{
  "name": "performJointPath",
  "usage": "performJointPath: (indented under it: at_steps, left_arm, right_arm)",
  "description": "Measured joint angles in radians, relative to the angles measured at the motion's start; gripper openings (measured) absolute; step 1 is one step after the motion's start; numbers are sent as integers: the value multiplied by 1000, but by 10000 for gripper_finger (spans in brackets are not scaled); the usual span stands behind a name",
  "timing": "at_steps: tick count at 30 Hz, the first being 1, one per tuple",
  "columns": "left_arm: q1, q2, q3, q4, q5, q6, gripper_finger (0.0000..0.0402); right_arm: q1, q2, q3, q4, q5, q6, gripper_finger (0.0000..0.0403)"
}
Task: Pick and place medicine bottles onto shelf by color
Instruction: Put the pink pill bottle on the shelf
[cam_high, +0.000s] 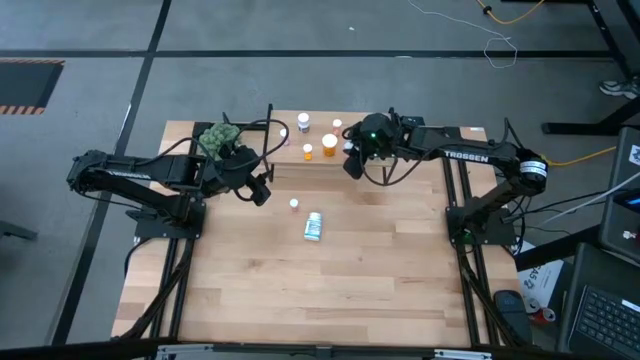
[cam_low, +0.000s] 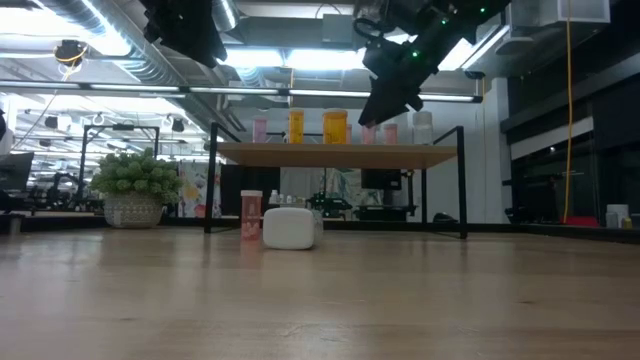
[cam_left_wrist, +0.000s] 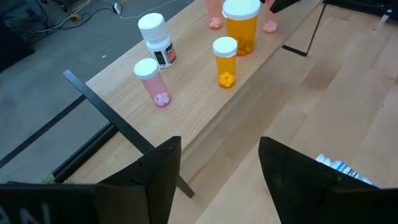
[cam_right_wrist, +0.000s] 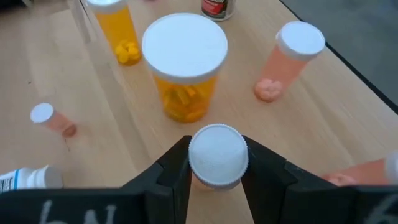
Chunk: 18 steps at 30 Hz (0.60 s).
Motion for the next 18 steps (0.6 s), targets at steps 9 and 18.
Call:
performJointPath:
  at_steps: [9, 18]
  left_arm:
    - [0, 0, 0, 0, 0, 0, 212]
    - [0, 0, 0, 0, 0, 0, 212]
  right_arm:
    - [0, 1, 0, 9, -2, -50, 122]
    - [0, 2, 0, 11, -2, -48, 129]
